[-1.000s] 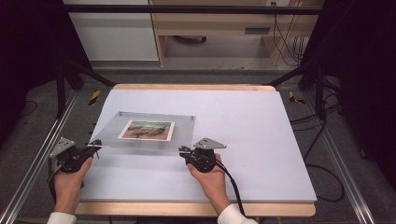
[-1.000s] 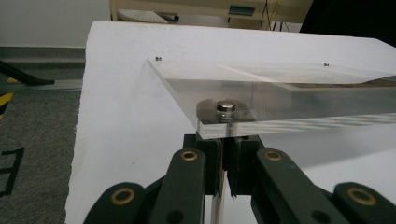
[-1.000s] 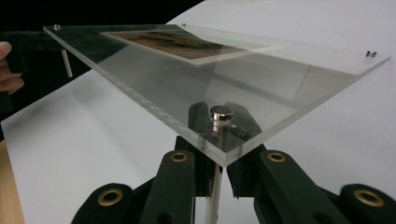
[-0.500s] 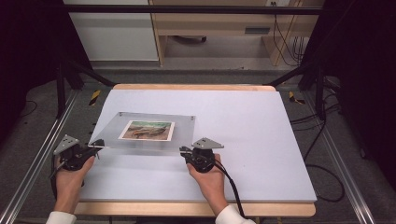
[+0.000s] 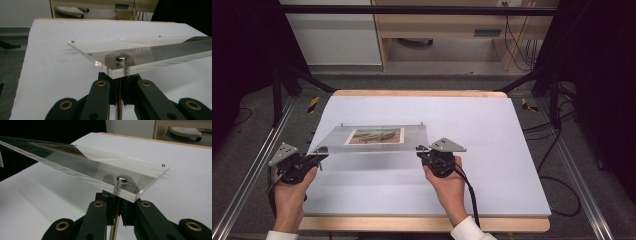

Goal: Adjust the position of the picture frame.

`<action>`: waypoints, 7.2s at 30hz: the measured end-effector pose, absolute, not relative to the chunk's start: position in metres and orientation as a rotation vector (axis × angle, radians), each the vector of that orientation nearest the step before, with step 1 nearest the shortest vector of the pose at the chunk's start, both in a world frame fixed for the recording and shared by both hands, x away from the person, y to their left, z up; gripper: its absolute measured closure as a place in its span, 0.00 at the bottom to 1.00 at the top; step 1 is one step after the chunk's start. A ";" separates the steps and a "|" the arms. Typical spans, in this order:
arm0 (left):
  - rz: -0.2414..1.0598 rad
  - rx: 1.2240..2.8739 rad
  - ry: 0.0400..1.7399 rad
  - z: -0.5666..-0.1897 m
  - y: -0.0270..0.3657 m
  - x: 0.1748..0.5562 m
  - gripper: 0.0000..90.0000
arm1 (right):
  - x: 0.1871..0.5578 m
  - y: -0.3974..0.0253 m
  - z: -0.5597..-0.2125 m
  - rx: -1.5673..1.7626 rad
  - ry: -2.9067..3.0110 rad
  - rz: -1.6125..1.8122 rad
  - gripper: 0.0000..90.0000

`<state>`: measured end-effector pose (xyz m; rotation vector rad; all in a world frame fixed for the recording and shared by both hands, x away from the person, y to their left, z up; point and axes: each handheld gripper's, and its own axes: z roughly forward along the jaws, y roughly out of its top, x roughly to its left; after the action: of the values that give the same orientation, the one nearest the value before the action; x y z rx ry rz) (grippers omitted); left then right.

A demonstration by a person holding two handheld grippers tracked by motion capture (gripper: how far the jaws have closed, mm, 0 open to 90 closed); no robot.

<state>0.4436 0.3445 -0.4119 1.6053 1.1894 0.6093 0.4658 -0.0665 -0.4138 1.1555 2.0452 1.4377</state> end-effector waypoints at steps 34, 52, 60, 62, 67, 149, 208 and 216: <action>0.607 1.583 1.098 -0.384 0.273 0.453 0.93 | 0.465 -0.137 -0.385 1.226 1.943 1.424 0.93; 0.594 1.596 1.066 -0.391 0.246 0.456 0.93 | 0.464 -0.166 -0.397 1.286 1.924 1.396 0.93; 0.590 1.595 1.035 -0.382 0.232 0.461 0.93 | 0.464 -0.180 -0.391 1.292 1.899 1.396 0.93; 0.591 1.591 1.025 -0.381 0.227 0.462 0.93 | 0.463 -0.185 -0.390 1.294 1.886 1.394 0.93; 0.582 1.592 1.015 -0.384 0.214 0.467 0.93 | 0.463 -0.195 -0.390 1.301 1.875 1.381 0.93; 0.535 1.743 1.082 -0.446 0.204 0.464 0.93 | 0.456 -0.203 -0.436 1.365 1.969 1.264 0.94; 0.501 1.871 1.122 -0.470 0.199 0.459 0.93 | 0.449 -0.203 -0.464 1.418 2.052 1.171 0.94; 0.496 1.872 1.124 -0.472 0.198 0.459 0.93 | 0.450 -0.204 -0.465 1.431 2.051 1.160 0.93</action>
<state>0.4592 0.1977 -0.4718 1.8721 1.1240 0.4958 0.4504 -0.2040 -0.4651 1.4305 2.0515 1.1601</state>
